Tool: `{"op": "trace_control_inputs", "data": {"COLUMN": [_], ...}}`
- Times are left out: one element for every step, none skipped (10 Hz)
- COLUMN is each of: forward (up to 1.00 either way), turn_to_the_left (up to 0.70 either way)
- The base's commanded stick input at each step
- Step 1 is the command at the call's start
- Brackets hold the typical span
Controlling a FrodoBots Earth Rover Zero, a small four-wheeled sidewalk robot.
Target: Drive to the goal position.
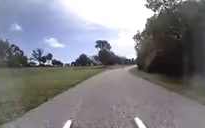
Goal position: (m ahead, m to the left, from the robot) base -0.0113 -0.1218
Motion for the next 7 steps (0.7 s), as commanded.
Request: {"op": "trace_control_inputs", "data": {"forward": [0.5,0.5,0.5,0.5,0.5,0.5,0.5], "turn_to_the_left": [0.0,0.0,0.0,0.0,0.0,0.0,0.0]}}
